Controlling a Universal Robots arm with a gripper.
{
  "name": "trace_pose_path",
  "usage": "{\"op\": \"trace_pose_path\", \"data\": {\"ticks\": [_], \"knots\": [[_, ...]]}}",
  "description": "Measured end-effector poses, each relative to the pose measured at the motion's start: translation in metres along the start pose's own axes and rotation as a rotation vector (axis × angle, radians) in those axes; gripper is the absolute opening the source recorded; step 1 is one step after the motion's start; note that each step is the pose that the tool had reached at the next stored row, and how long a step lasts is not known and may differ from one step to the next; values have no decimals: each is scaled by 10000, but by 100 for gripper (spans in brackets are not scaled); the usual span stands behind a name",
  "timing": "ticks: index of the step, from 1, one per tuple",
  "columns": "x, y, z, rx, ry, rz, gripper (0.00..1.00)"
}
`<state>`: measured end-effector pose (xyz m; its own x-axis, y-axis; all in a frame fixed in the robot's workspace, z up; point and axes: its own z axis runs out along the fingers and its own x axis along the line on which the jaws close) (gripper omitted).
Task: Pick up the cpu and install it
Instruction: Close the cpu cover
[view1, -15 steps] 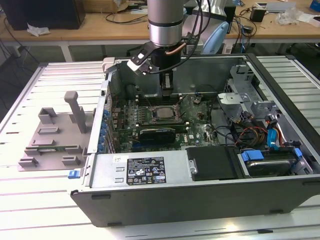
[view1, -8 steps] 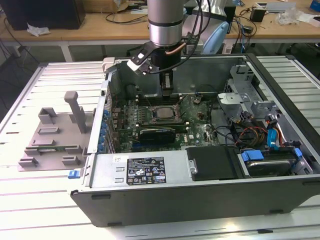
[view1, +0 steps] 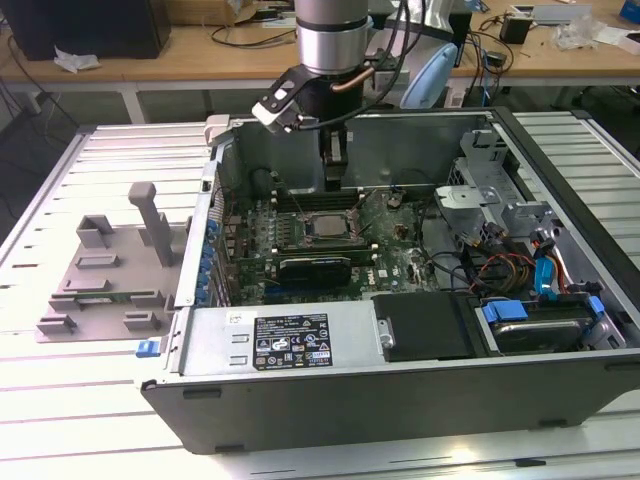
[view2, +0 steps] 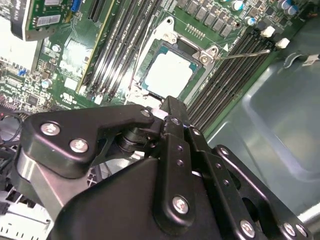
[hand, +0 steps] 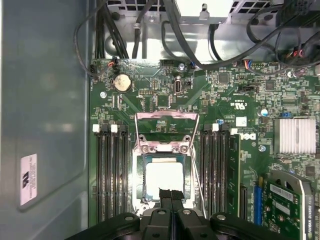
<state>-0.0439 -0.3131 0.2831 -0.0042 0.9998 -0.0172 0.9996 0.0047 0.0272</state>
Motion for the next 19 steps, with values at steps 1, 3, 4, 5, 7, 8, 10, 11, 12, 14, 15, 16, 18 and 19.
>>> {"op": "trace_pose_path", "data": {"ticks": [1,3,4,5,7,8,10,11,12,14,15,16,18,19], "knots": [[-1,1,-39,0,0,0,11],[-1,3,-51,-2,3,-2,11],[-1,39,-52,1,-2,0,11],[-1,95,-50,1,-1,1,11],[-2,151,-48,0,0,-1,11],[-2,202,-47,0,0,1,11],[-2,316,-44,-1,1,0,11],[-3,347,-43,-1,1,-1,11],[-3,377,-42,0,0,0,11],[-3,534,-38,0,-1,-1,11],[-3,607,-35,-1,2,0,11],[-4,655,-33,-1,2,-1,11],[-5,720,-32,-1,0,-1,11],[-5,755,-31,0,0,-1,11]]}}
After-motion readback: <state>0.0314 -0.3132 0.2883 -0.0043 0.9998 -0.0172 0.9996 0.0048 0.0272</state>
